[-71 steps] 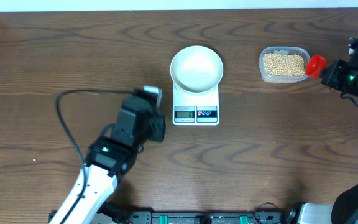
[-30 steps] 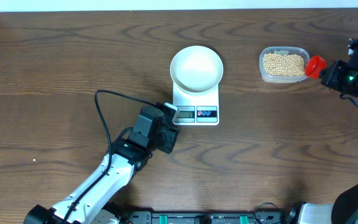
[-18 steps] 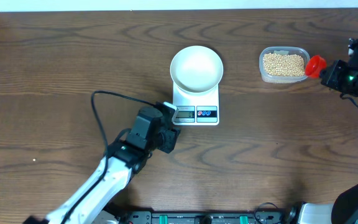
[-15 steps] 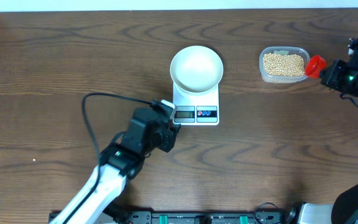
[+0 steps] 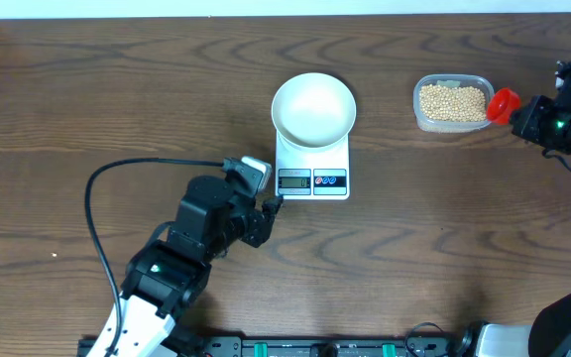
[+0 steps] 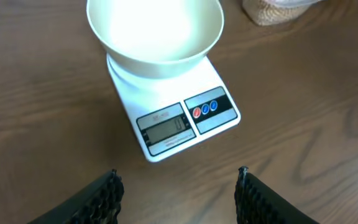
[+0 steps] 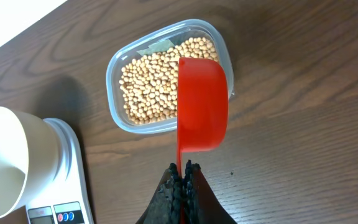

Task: Scoop item into bowl and weigh 50g on scale

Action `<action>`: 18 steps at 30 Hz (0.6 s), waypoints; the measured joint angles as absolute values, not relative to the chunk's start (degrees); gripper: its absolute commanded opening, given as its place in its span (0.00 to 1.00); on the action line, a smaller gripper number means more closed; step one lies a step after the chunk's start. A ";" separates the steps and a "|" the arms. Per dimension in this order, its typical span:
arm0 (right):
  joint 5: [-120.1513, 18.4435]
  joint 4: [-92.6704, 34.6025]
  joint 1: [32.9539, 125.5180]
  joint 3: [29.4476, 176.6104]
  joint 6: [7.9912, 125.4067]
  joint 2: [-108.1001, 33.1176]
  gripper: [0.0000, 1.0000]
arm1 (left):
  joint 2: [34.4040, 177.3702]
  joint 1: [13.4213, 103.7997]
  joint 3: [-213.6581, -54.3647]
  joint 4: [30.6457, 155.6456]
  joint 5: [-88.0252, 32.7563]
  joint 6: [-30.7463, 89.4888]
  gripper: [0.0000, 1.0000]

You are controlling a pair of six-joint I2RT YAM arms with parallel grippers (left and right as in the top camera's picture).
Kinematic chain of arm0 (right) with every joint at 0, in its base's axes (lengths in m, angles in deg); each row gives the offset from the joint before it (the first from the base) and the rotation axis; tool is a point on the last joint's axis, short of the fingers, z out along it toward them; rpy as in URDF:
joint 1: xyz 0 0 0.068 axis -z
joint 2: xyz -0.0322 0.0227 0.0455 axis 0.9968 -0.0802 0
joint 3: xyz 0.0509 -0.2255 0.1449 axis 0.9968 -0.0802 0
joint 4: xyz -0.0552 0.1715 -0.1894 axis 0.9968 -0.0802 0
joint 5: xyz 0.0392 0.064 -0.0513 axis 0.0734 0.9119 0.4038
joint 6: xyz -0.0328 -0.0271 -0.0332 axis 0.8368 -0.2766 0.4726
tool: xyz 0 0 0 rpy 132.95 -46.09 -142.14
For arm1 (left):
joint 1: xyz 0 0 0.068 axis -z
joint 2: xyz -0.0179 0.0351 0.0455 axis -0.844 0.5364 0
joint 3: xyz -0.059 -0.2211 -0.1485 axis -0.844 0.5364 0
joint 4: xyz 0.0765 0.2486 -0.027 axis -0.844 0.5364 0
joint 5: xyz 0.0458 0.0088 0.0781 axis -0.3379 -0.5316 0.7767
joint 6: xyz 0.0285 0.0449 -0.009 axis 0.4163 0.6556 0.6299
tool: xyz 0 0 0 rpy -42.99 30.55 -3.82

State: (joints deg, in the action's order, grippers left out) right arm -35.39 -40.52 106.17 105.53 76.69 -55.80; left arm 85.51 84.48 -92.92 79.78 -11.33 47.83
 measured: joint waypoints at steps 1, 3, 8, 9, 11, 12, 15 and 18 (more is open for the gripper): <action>-35.39 -40.50 106.17 105.51 76.69 -55.80 0.01 | 85.48 84.48 -93.73 80.33 -11.31 47.85 0.61; -35.39 -40.52 106.17 105.51 76.69 -55.80 0.01 | 85.46 84.48 -94.49 81.05 -11.33 48.07 0.61; -35.39 -40.52 106.17 105.51 76.69 -55.80 0.01 | 85.46 84.48 -94.58 81.75 -11.31 49.10 0.62; -35.39 -40.50 106.17 105.53 76.69 -55.80 0.01 | 85.46 84.48 -94.58 82.51 -11.26 49.97 0.67; -35.39 -40.45 106.17 105.51 76.69 -55.80 0.01 | 85.46 84.57 -94.58 84.26 -10.39 51.57 0.67; -35.39 -40.34 106.17 105.51 76.69 -55.80 0.01 | 85.46 84.70 -94.58 84.83 -9.84 52.14 0.68; -35.39 -40.30 106.17 105.51 76.69 -55.80 0.01 | 85.46 85.44 -94.58 84.94 -8.42 53.27 0.73; -35.39 -40.28 106.17 105.51 76.69 -55.80 0.01 | 85.46 86.99 -94.58 84.96 -7.61 53.86 0.81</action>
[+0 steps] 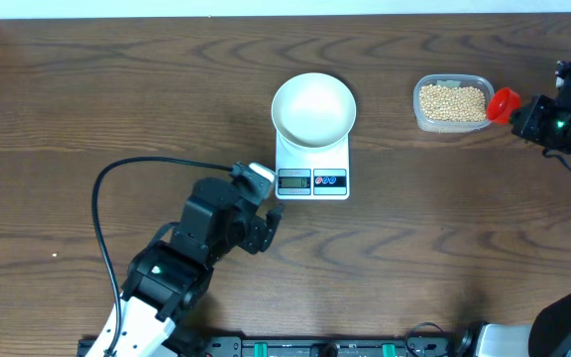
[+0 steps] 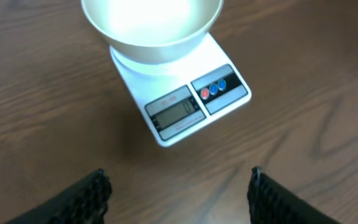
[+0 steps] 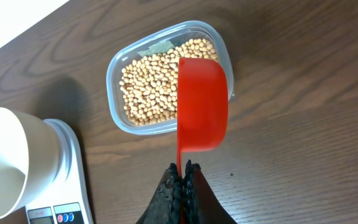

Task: Scoop item into bowl and weigh 50g on scale

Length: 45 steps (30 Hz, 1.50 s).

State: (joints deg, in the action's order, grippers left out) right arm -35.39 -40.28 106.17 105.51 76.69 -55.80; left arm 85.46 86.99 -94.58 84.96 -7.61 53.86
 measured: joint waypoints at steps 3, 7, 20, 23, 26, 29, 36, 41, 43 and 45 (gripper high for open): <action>-35.39 -40.17 106.17 105.51 76.69 -55.80 0.01 | 85.46 88.57 -94.58 84.98 -7.31 54.01 0.87; -35.41 -40.13 106.17 105.51 76.69 -55.80 0.01 | 84.59 89.61 -94.58 85.16 -6.70 53.14 0.89; -35.39 -40.10 106.17 105.49 76.69 -55.80 0.01 | 76.72 89.61 -94.60 92.13 -1.19 49.49 0.89; -35.39 -40.10 106.17 105.49 76.69 -55.80 0.01 | 77.20 89.61 -94.60 92.15 -1.06 49.27 0.90; -35.39 -40.10 106.17 105.49 76.69 -55.80 0.01 | 77.75 89.61 -94.60 91.89 -0.93 49.10 0.89; -35.39 -40.10 106.17 105.49 76.69 -55.80 0.01 | 78.38 89.61 -94.60 91.15 -0.97 49.10 0.90; -35.39 -40.10 106.17 105.49 76.69 -55.80 0.01 | 80.22 89.61 -94.60 90.47 -1.01 49.10 0.90; -35.39 -40.10 106.17 105.49 76.69 -55.80 0.01 | 82.36 89.61 -94.60 90.38 -1.14 49.10 0.90; -35.39 -40.10 106.17 105.49 76.69 -55.80 0.01 | 83.58 89.61 -94.60 90.40 -1.14 49.10 0.90; -35.39 -40.10 106.17 105.49 76.69 -55.80 0.01 | 84.94 89.61 -94.60 90.38 -1.14 49.10 0.91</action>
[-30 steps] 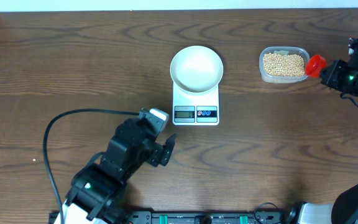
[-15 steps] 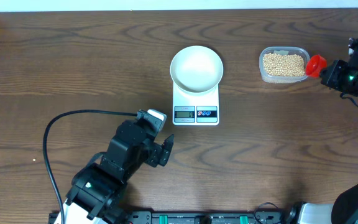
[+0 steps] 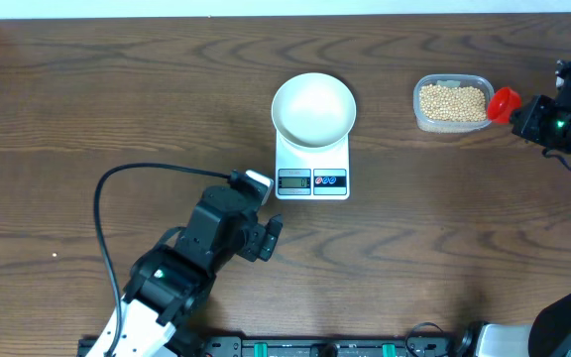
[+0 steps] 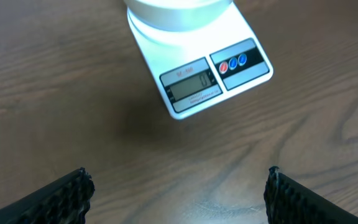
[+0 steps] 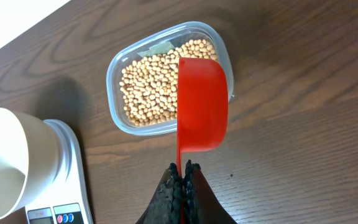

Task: Scoop item into bowl and weigh 50g on scale

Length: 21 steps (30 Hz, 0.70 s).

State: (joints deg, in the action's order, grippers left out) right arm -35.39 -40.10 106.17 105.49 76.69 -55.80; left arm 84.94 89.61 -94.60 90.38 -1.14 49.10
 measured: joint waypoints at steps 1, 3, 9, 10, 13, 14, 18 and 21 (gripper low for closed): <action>-35.39 -40.10 106.17 105.49 76.69 -55.80 0.01 | 85.55 89.61 -94.60 90.40 -1.14 49.10 0.90; -35.39 -40.10 106.17 105.49 76.69 -55.80 0.01 | 86.71 89.61 -94.60 90.40 -1.14 49.08 0.90; -35.39 -40.10 106.17 105.49 76.69 -55.80 0.01 | 90.10 89.61 -94.60 90.38 -1.14 49.08 0.91; -35.39 -40.10 106.17 105.49 76.69 -55.80 0.01 | 90.75 89.61 -94.60 90.36 -1.14 49.10 0.91; -35.39 -40.10 106.17 105.49 76.69 -55.80 0.01 | 92.39 89.61 -94.60 90.38 -1.14 49.10 0.91; -35.39 -40.10 106.17 105.49 76.69 -55.80 0.01 | 92.94 89.61 -94.60 90.36 -1.14 49.10 0.91; -35.39 -40.10 106.17 105.49 76.69 -55.80 0.01 | 94.79 89.61 -94.60 90.36 -1.14 49.10 0.91; -35.39 -40.10 106.17 105.49 76.69 -55.80 0.01 | 95.87 89.61 -94.60 90.36 -1.14 49.10 0.91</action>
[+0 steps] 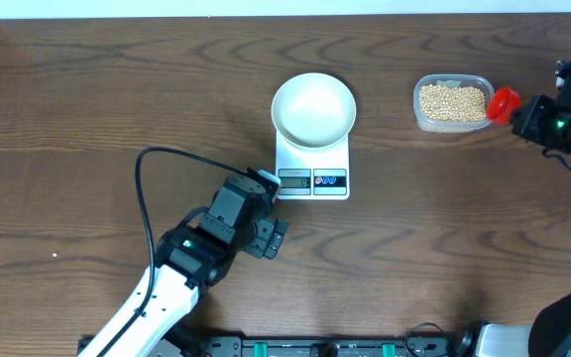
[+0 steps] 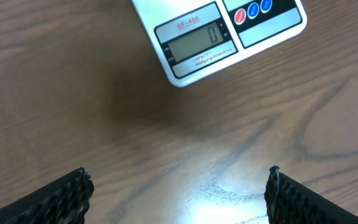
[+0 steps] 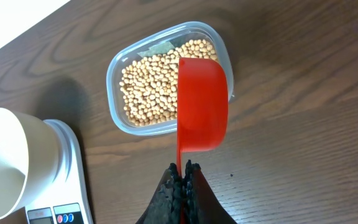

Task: Scoop item into bowl and weigh 50g on scale

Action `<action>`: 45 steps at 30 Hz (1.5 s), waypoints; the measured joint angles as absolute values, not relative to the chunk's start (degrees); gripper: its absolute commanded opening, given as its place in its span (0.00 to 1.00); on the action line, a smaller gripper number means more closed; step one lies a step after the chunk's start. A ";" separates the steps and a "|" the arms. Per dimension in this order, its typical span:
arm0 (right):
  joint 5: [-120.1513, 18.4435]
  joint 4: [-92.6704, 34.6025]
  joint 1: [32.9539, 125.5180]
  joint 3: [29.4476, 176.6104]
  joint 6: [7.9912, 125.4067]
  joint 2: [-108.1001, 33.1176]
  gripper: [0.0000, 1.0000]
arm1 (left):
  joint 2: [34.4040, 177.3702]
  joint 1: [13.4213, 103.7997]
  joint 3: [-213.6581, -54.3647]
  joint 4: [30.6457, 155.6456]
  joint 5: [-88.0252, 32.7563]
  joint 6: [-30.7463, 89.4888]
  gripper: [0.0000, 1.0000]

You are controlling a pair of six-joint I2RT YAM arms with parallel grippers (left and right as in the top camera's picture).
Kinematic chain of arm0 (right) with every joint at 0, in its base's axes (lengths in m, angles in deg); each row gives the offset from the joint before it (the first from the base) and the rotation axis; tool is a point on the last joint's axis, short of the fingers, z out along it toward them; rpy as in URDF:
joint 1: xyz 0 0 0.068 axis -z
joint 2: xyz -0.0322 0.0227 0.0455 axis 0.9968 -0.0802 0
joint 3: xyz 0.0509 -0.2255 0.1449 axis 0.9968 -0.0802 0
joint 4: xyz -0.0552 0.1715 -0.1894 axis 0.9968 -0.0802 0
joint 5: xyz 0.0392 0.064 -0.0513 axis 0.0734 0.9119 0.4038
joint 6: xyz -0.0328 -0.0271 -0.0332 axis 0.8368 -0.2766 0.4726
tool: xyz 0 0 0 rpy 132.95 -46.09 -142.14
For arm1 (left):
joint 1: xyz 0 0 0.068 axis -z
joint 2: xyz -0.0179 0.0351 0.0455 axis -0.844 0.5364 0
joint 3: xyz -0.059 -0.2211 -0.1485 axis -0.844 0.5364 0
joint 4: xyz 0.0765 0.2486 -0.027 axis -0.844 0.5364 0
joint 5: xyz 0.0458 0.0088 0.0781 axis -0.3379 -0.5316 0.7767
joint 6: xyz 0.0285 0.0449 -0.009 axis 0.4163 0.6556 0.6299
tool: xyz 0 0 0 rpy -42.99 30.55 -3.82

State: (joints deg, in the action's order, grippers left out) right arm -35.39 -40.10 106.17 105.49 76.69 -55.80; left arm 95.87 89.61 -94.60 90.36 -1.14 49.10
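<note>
A white empty bowl (image 1: 313,109) sits on the white scale (image 1: 312,169), whose display (image 2: 195,43) reads 0. A clear tub of soybeans (image 1: 452,102) stands at the right. My right gripper (image 3: 181,168) is shut on the handle of a red scoop (image 3: 202,106), held over the tub's near-right rim (image 3: 225,59) with its cup on edge. My left gripper (image 2: 179,186) is open over bare table just in front of the scale, nothing between its fingers.
A black cable (image 1: 167,164) loops from the left arm over the table at the left. The table's far edge meets a white wall. The right arm's body (image 1: 563,124) stands at the right edge.
My left gripper has moved down and closer to the table in front of the scale; the bowl has left its view. The right gripper and scoop have not moved.
My left gripper stood open before the scale with bowl and display in view. Over the moments it drew back and lowered, its jaws wider apart, until only the scale's front shows. My right gripper held the red scoop over the bean tub throughout.
</note>
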 measured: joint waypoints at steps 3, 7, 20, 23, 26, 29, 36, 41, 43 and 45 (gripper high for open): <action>-35.39 -40.10 106.17 105.49 76.69 -55.80 0.01 | 96.63 89.61 -94.60 90.36 -1.14 49.10 0.91; -35.39 -40.10 106.17 105.49 76.69 -55.80 0.01 | 96.89 89.61 -94.60 90.36 -1.14 49.10 0.91; -35.39 -40.10 106.17 105.49 76.69 -55.80 0.01 | 96.89 89.61 -94.60 86.99 -1.14 49.10 0.91; -35.39 -40.13 106.17 105.49 76.69 -55.80 0.01 | 96.89 89.61 -94.60 86.32 -1.14 49.08 0.91; -35.39 -40.15 106.17 105.49 76.69 -55.80 0.01 | 96.89 89.61 -94.60 86.27 -1.14 49.08 0.91; -35.39 -40.15 106.17 105.49 76.69 -55.80 0.01 | 96.89 89.61 -94.60 86.23 -1.14 49.08 0.91; -35.39 -40.15 106.17 105.49 76.69 -55.80 0.01 | 96.89 89.61 -94.60 85.86 -1.14 49.10 0.91; -35.39 -40.15 106.17 105.49 76.69 -55.80 0.01 | 96.89 89.61 -94.60 85.03 -1.14 49.10 0.91; -35.39 -40.15 106.17 105.49 76.69 -55.80 0.01 | 96.89 89.61 -94.60 84.17 -1.14 49.10 0.91; -35.39 -40.15 106.17 105.49 76.69 -55.80 0.01 | 96.89 89.61 -94.60 83.85 -1.14 49.10 0.91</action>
State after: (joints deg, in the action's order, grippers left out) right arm -35.39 -40.15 106.17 105.49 76.69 -55.80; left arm 96.89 89.61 -94.60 83.85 -1.14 49.10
